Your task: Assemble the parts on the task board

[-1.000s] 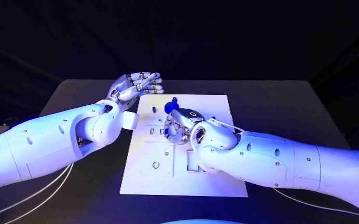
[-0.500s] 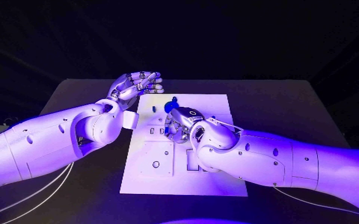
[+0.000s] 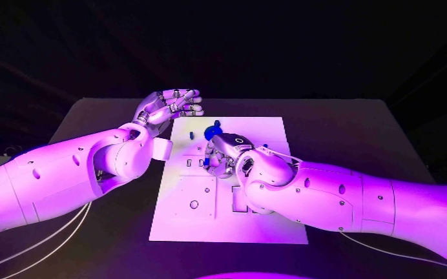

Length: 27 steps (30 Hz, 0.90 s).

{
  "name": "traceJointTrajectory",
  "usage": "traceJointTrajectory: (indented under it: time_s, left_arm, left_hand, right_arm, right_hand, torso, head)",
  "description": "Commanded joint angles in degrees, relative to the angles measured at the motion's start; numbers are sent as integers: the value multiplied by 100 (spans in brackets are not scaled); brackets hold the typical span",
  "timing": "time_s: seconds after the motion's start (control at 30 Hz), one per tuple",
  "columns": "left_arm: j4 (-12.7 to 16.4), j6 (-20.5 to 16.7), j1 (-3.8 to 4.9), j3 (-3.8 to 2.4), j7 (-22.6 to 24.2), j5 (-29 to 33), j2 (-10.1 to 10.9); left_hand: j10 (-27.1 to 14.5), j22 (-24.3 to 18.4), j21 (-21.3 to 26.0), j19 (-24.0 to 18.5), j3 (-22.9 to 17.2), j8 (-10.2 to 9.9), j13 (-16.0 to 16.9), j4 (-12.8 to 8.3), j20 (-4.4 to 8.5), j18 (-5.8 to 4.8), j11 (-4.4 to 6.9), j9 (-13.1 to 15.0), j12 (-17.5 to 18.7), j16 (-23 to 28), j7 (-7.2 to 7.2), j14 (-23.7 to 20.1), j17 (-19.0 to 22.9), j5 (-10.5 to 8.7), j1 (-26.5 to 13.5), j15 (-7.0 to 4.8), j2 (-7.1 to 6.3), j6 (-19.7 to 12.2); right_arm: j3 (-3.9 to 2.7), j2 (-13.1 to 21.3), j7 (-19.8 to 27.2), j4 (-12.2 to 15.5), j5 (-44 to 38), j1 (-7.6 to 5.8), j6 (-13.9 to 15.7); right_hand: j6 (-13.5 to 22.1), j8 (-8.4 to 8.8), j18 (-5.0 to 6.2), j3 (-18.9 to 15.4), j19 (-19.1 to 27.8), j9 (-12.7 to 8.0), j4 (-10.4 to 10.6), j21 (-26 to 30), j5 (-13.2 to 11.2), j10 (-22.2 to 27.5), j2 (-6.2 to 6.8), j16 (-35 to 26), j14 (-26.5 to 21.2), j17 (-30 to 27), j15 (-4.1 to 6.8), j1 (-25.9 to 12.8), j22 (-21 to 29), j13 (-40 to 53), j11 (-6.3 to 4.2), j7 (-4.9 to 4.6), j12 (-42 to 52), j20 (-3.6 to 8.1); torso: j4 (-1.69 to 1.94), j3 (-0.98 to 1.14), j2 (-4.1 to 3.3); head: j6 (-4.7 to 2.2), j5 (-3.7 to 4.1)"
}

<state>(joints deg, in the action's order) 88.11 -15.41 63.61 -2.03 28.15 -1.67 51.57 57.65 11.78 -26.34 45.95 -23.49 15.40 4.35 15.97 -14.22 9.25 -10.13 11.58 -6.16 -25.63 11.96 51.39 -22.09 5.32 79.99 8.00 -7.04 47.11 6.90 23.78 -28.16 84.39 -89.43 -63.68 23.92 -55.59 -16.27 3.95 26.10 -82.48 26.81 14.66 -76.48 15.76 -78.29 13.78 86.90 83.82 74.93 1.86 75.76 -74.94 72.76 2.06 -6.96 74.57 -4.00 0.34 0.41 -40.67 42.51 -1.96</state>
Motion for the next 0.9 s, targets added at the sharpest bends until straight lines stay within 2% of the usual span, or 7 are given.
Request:
traceJointTrajectory:
  time_s: [0.03,0.4,0.57,0.6,0.73,0.77,0.9]
  left_arm:
    - [14,75,7,-4,20,8,-5]
    - [9,77,7,-4,14,8,-6]
    - [6,77,7,-3,10,8,-6]
    - [5,77,7,-3,8,8,-6]
    - [-18,60,7,-3,-49,-54,-2]
    - [-26,55,7,-3,-78,-85,0]
    - [-69,-4,7,-3,-338,-357,21]
  left_hand:
    - [16,-9,22,-26,-38,27,-1,4,-7,112,-35,7,20,34,160,-31,-7,-25,-4,-13,-71,-32]
    - [19,-11,20,-28,-41,28,0,7,-11,114,-35,10,25,45,161,-28,-9,-26,-10,-12,-75,-33]
    - [19,-11,20,-28,-41,28,0,7,-11,114,-35,10,25,45,161,-28,-9,-26,-10,-12,-75,-33]
    - [19,-11,20,-28,-41,28,0,7,-11,114,-35,10,25,45,161,-28,-9,-26,-10,-12,-75,-33]
    - [19,-11,20,-28,-41,28,0,7,-11,114,-35,10,25,45,161,-28,-9,-26,-10,-12,-75,-33]
    - [19,-11,20,-28,-41,28,0,7,-11,114,-35,10,25,45,161,-28,-9,-26,-10,-12,-75,-33]
    - [10,-10,9,-18,-19,24,-1,27,-13,120,-39,12,37,54,164,-11,-16,-37,-53,-12,-102,-44]
  right_arm:
    - [9,-8,44,-11,-42,15,-130]
    - [12,-17,123,-17,0,16,-60]
    - [13,3,203,10,22,20,167]
    - [13,11,227,22,29,21,224]
    - [12,105,423,143,118,24,537]
    - [12,137,471,182,149,24,595]
    - [0,357,844,399,444,8,856]
  right_hand:
    - [62,42,-60,-76,24,-21,43,45,-5,47,106,10,460,797,-23,-63,-520,-39,31,-14,-53,-42]
    - [239,107,-35,-335,83,-73,140,174,6,200,197,-16,445,752,-70,-172,-452,-194,83,-67,-214,-89]
    - [441,194,-13,-507,138,-125,165,290,16,347,218,-38,433,715,-102,-149,-388,-329,123,-113,-354,-115]
    - [697,330,0,-728,180,-196,177,377,29,509,183,-44,429,708,-150,-93,-339,-495,181,-184,-511,-151]
    - [1030,554,21,-1813,211,-364,218,502,78,652,-80,-52,425,704,-262,182,-296,-623,308,-321,-570,-264]
    - [1067,584,36,-1948,240,-388,224,569,83,676,-95,-68,417,674,-274,206,-261,-652,322,-332,-583,-275]
    - [1083,597,40,-2003,249,-399,227,591,84,683,-99,-74,413,662,-278,209,-250,-663,325,-336,-585,-280]
  torso:
    - [5,-3,-1]
    - [1,1,0]
    - [1,3,-1]
    - [1,3,-1]
    - [6,4,4]
    - [8,2,6]
    - [0,-5,11]
  head:
    - [3,5]
    - [1,3]
    - [5,7]
    - [5,7]
    - [11,5]
    - [7,0]
    - [-4,-18]
